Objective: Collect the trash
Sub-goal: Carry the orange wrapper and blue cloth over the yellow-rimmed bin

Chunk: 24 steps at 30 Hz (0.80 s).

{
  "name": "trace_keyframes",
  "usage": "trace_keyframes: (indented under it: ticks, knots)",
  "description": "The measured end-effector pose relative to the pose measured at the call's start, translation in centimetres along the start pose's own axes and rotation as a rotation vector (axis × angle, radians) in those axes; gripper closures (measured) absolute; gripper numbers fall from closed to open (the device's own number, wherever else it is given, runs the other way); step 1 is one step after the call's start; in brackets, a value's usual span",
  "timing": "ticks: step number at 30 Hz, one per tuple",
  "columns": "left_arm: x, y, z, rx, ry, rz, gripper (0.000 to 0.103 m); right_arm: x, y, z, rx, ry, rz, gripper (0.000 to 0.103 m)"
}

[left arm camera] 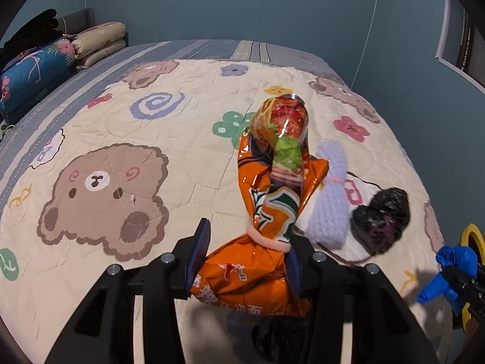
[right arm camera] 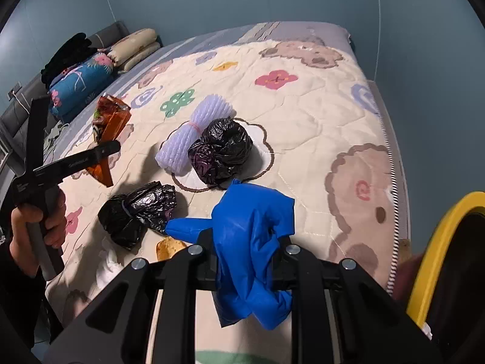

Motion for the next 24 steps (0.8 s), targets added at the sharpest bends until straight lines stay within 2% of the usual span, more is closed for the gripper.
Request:
trace_keyframes:
  ticks: [11, 24]
  knots:
    - [1.6, 4.3, 1.6, 0.025, -0.029, 0.040, 0.061, 0.1, 4.8, 0.9, 0.046, -0.002, -0.006, 0.084]
    - [5.2, 8.4, 3.5, 0.036, -0.092, 0.085, 0.061, 1.0, 9.0, 2.2, 0.079, -0.020, -0.020, 0.084]
Point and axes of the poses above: each gripper's, at about its wrist camera, not at the fingertips, and y roughly against the way its jaws point, x to its right, z to its underside, the point moved 1 cm from there along -y, roughly the way its jaws point, and after that the axes turned 4 degrees about z, right-handed, at the moved point
